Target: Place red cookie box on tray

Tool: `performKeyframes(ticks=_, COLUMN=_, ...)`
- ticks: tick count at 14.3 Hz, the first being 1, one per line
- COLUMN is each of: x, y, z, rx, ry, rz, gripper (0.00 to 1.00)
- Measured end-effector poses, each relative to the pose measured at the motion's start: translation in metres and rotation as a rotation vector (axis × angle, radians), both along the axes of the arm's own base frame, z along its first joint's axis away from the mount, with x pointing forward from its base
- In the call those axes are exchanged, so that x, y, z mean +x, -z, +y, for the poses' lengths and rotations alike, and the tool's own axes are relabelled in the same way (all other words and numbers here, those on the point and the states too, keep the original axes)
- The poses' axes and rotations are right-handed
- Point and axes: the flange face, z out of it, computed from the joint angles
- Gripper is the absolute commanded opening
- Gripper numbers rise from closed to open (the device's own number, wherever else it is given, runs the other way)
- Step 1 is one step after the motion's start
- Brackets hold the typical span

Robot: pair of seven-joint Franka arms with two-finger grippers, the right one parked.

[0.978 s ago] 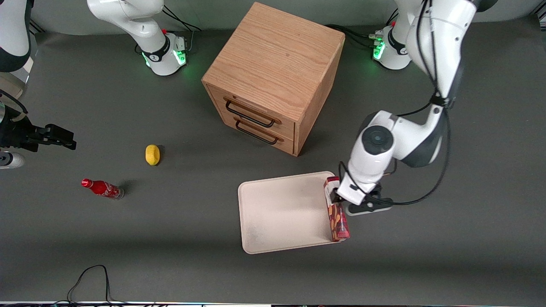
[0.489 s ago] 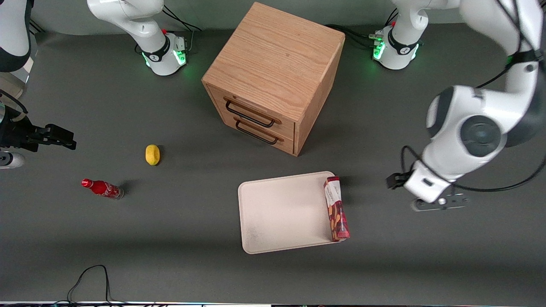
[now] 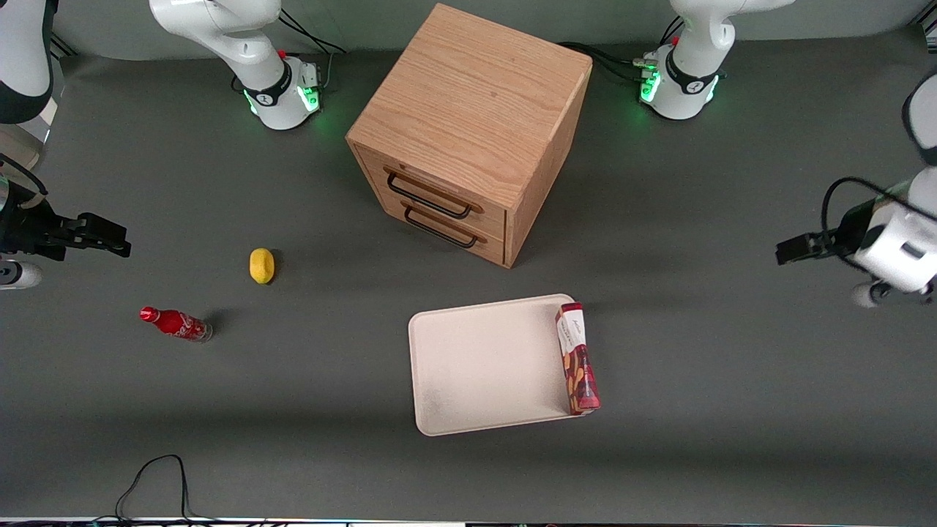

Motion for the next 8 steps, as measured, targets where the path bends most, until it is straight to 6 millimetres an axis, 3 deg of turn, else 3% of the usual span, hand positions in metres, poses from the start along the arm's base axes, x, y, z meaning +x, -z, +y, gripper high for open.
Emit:
performKeyframes(ticks=3, x=-0.033, y=-0.016, z=0.008, rx=0.007, ry=-0.018, rz=-0.017, gripper=1.0)
performKeyframes(ticks=8, x=-0.038, y=-0.022, z=0.013, rx=0.006, ry=-0.026, rz=-0.025, gripper=1.0)
